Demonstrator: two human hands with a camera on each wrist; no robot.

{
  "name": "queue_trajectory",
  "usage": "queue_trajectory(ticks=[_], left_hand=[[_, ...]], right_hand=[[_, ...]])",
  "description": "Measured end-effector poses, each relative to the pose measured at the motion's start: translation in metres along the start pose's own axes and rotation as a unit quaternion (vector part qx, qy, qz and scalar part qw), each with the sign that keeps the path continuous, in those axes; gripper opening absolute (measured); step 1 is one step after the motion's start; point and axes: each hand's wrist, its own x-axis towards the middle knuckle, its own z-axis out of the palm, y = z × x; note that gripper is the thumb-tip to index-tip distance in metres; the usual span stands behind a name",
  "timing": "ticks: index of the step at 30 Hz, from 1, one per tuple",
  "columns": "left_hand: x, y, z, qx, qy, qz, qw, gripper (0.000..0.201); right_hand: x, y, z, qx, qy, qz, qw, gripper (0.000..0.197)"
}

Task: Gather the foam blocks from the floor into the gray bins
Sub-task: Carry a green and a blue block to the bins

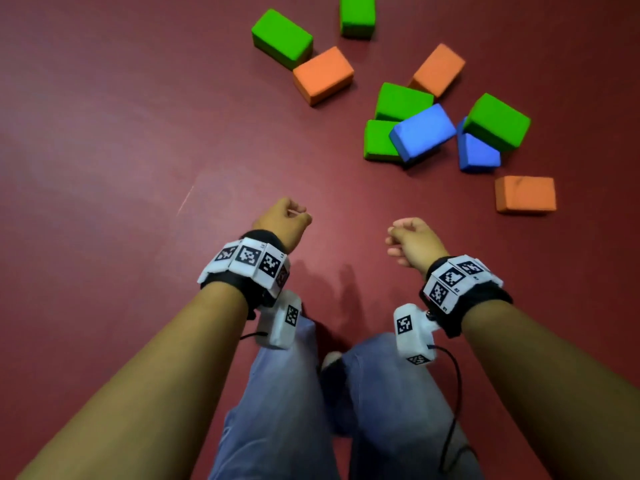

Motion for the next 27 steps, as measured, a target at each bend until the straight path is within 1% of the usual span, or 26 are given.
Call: queue_trajectory(ticks=[1,2,4,7,9,11,15,18,21,24,27], left_hand=[[0.014,0.013,0.003,0.012,-0.008,0.001,1.000,0.021],[0.027,0.026,0.007,0.021,-0.017,0.001,1.000,0.021],[0.050,0.050,0.019,0.034,-0.037,0.002,0.999,0.022],[0.087,0.082,0.040,0.061,-0.071,-0.009,0.996,0.024],[0.119,0.108,0.052,0.072,-0.086,-0.016,0.994,0.027],[0.155,0.138,0.062,0.081,-0.088,-0.029,0.992,0.028],[0.235,0.201,0.087,0.107,-0.084,-0.047,0.990,0.031],[0.294,0.240,0.104,0.145,-0.102,-0.075,0.981,0.032],[0.357,0.264,0.119,0.156,-0.096,-0.101,0.978,0.033],[0.424,0.277,0.139,0.198,-0.117,-0.101,0.968,0.039],[0.497,0.278,0.167,0.226,-0.148,-0.094,0.958,0.045]], right_hand=[[0.011,-0.005,-0.007,0.007,0.011,0.011,1.000,0.006],[0.022,-0.010,-0.016,0.015,0.022,0.023,0.999,0.008],[0.047,-0.019,-0.035,0.035,0.045,0.047,0.997,0.019],[0.092,-0.030,-0.067,0.058,0.089,0.079,0.991,0.029],[0.131,-0.039,-0.085,0.074,0.096,0.101,0.988,0.037],[0.173,-0.049,-0.103,0.077,0.098,0.125,0.984,0.041],[0.263,-0.082,-0.138,0.092,0.098,0.151,0.979,0.046],[0.319,-0.107,-0.161,0.113,0.100,0.182,0.972,0.049],[0.378,-0.120,-0.173,0.113,0.103,0.200,0.968,0.056],[0.438,-0.119,-0.170,0.090,0.121,0.221,0.964,0.074],[0.499,-0.111,-0.155,0.088,0.139,0.257,0.952,0.094]])
